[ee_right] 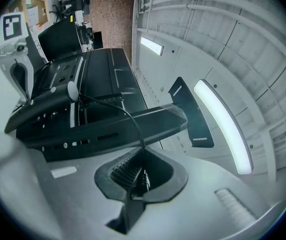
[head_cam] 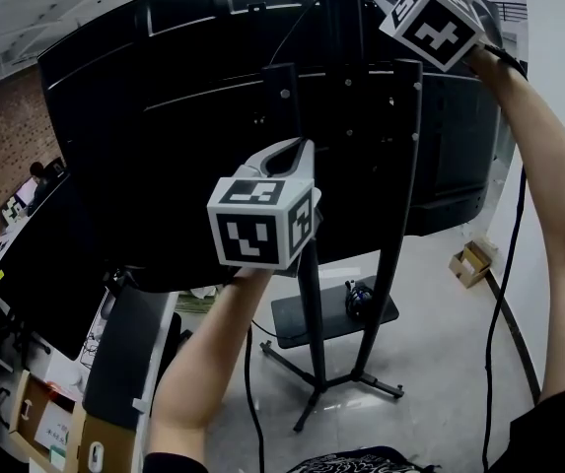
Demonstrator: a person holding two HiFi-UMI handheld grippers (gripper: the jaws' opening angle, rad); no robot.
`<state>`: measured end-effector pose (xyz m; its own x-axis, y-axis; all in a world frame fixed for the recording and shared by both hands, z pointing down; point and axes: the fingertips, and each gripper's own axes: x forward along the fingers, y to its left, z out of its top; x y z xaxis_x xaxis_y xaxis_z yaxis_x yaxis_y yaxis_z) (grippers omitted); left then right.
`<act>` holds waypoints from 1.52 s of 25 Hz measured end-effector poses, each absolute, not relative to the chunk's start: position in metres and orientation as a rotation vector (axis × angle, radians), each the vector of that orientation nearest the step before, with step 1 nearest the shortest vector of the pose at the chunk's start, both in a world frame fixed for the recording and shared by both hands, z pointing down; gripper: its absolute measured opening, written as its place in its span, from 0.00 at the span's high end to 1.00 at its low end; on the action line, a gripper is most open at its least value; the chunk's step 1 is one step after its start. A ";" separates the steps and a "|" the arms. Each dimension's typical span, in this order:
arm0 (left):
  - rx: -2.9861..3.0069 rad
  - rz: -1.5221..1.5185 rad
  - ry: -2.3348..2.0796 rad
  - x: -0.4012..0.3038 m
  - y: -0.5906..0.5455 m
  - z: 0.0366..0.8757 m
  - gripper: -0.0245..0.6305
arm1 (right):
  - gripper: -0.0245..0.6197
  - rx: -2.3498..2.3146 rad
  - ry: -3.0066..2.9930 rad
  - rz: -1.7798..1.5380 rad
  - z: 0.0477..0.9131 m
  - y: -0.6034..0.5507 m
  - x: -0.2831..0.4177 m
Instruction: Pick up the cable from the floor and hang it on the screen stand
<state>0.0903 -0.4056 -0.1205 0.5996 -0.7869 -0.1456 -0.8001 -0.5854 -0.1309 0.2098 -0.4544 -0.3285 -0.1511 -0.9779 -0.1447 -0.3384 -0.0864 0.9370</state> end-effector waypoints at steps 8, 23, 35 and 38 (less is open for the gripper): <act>-2.650 0.098 1.307 0.118 -0.403 -0.119 0.96 | 0.93 1.504 -1.501 -1.227 -0.332 -0.448 0.260; -2.691 0.070 1.272 0.159 -0.403 -0.102 0.96 | 0.93 1.533 -1.645 -1.001 -0.262 -0.466 0.330; -2.734 0.042 1.253 0.189 -0.404 -0.078 0.96 | 0.93 1.535 -1.807 -0.815 -0.223 -0.488 0.340; -2.734 0.041 1.262 0.190 -0.404 -0.076 0.96 | 0.93 1.549 -1.839 -0.754 -0.216 -0.489 0.341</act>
<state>0.1900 -0.4043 -0.0758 0.6502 -0.7557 -0.0788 -0.7592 -0.6421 -0.1063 0.3407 -0.4886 -0.2163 -0.1282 -0.9875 0.0913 -0.6390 0.1527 0.7539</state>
